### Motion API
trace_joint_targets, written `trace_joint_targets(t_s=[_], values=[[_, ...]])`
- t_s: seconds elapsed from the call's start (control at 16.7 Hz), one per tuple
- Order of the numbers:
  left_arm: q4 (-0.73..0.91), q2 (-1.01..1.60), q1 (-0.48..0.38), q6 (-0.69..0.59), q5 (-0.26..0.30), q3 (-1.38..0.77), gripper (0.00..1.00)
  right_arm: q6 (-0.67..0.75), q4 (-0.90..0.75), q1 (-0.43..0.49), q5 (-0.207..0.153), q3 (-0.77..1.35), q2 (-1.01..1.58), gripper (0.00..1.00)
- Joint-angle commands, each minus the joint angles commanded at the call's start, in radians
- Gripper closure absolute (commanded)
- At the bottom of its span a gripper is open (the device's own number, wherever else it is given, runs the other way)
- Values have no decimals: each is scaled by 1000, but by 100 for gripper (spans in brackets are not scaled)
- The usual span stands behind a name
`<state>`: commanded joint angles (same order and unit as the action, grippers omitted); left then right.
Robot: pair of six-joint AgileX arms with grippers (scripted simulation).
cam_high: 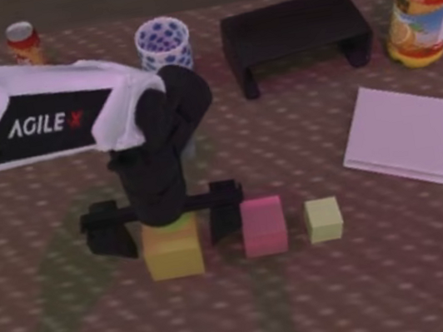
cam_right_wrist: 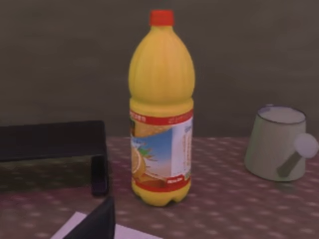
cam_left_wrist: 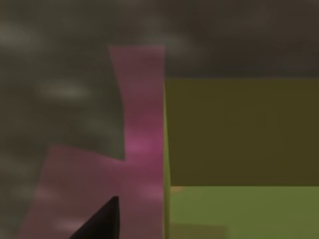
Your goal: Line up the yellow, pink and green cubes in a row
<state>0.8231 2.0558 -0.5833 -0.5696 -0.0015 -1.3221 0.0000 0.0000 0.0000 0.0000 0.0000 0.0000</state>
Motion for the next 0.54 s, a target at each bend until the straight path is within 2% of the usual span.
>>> trace_joint_targets(t_s=[0.54], values=[[247, -99, 18, -3, -1, -147, 0, 0, 0, 0, 0, 0, 0, 0]])
